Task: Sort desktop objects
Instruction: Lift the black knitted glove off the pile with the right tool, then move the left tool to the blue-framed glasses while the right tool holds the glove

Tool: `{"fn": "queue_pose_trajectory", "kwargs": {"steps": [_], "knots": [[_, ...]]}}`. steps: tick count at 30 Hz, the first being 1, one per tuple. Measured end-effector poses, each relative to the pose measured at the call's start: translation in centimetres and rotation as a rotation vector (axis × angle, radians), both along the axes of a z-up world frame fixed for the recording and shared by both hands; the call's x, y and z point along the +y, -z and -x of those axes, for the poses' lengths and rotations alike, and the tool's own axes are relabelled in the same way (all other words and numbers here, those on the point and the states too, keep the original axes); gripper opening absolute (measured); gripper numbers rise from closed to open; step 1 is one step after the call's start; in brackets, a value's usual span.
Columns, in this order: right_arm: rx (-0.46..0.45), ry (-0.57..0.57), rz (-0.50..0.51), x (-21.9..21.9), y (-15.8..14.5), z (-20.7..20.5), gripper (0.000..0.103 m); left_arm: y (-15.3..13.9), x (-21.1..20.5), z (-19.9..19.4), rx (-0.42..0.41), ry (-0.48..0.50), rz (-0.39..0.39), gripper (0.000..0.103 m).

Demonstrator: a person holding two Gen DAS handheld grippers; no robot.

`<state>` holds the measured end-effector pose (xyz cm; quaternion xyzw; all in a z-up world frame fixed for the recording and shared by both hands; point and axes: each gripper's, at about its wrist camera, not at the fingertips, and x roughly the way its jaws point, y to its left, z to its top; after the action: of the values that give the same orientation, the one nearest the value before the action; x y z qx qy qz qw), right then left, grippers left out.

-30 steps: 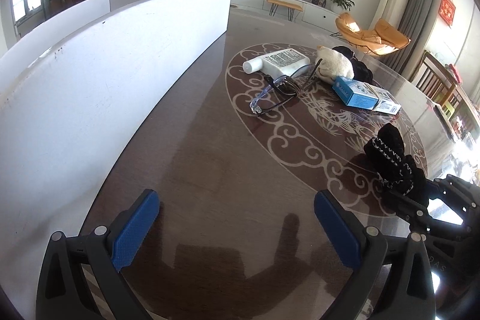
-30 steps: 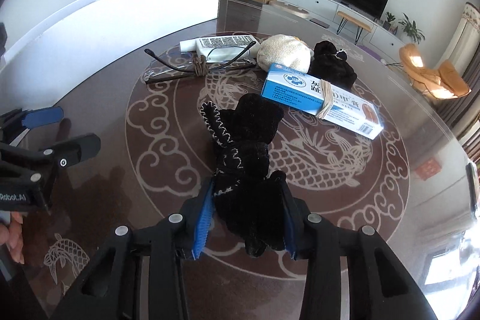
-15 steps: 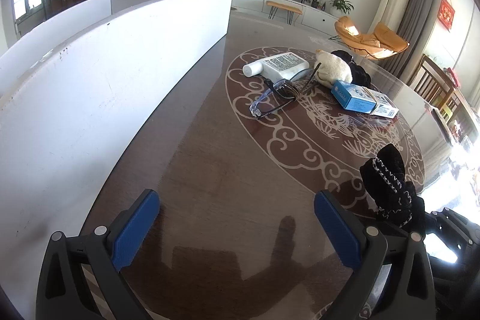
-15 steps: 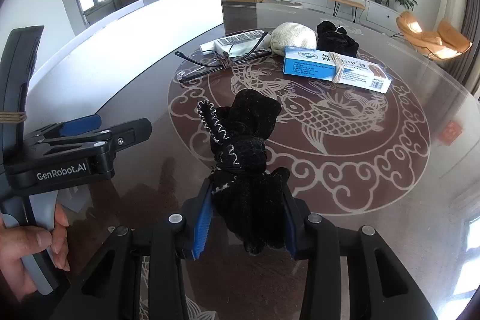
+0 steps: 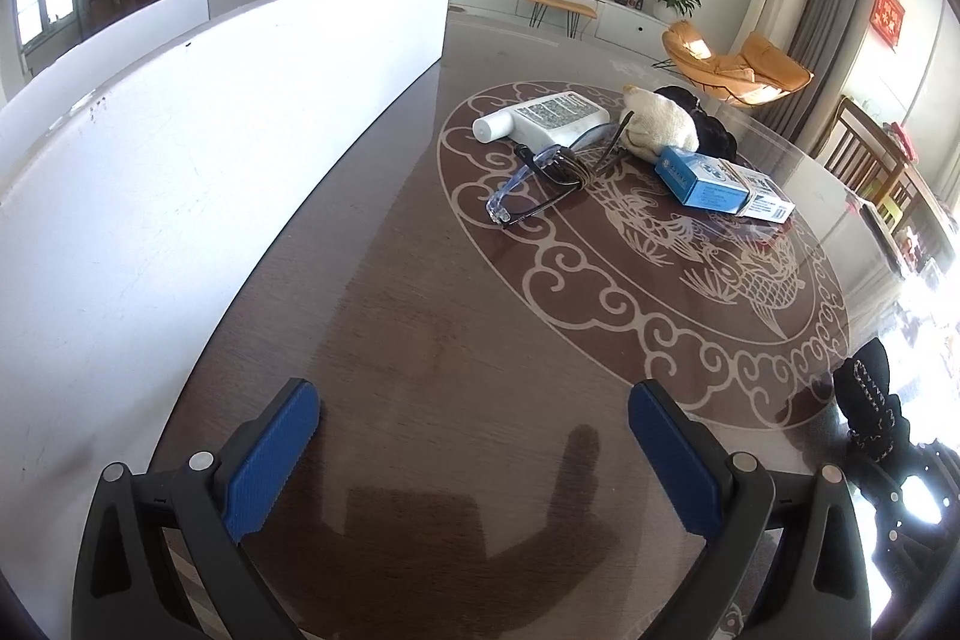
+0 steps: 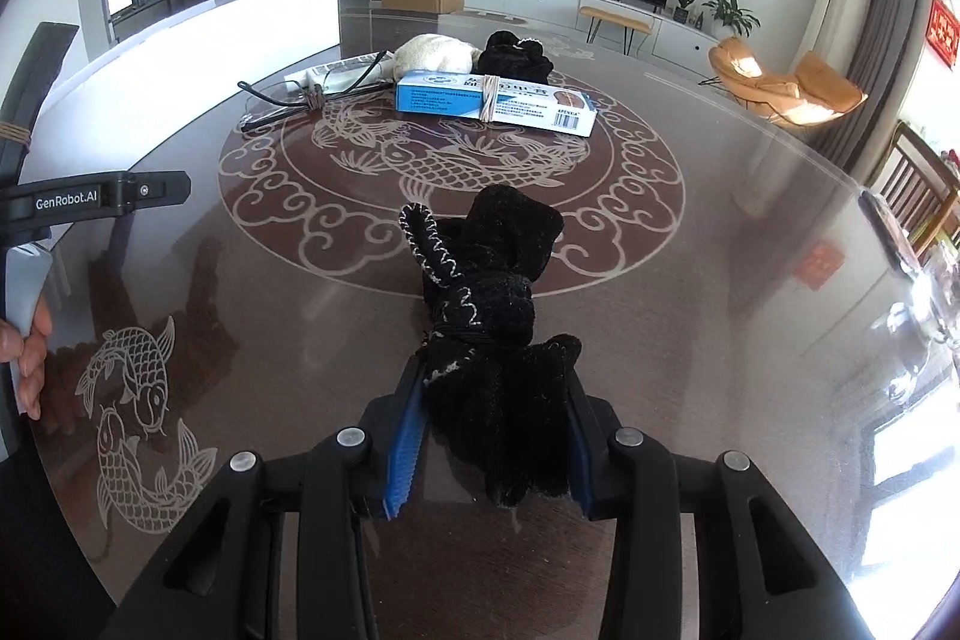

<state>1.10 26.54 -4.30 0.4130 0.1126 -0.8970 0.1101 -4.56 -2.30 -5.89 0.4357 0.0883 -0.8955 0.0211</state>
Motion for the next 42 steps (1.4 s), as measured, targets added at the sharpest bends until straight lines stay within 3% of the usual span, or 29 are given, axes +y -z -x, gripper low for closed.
{"fn": "queue_pose_trajectory", "kwargs": {"steps": [9,13,22,25,31,34,38,42], "knots": [[-0.006,0.011,0.012,0.2,0.1,0.4,0.045,0.0,0.1,0.0,-0.003,0.008,0.007,0.103],[-0.030,0.044,0.031,0.8,0.4,0.8,0.080,0.1,0.3,0.1,-0.006,0.015,0.013,0.103],[-0.050,0.048,0.056,1.2,0.6,1.0,0.085,0.1,0.5,0.1,-0.011,0.028,0.020,0.103],[-0.062,0.049,0.064,1.3,0.7,1.1,0.092,0.0,0.4,0.0,-0.009,0.029,0.011,0.103],[-0.065,0.037,0.070,1.2,0.7,1.0,0.092,0.0,0.4,0.2,-0.009,0.034,0.009,0.103],[-0.066,0.037,0.076,1.3,0.7,1.0,0.092,0.0,1.1,1.3,-0.020,0.095,0.020,0.103],[-0.075,0.031,0.090,1.3,0.7,1.1,0.092,-0.3,2.6,4.3,-0.042,0.197,0.127,0.103],[-0.077,0.030,0.090,1.4,0.7,1.1,0.092,-1.3,3.4,8.5,-0.042,0.273,0.164,0.103]]}}
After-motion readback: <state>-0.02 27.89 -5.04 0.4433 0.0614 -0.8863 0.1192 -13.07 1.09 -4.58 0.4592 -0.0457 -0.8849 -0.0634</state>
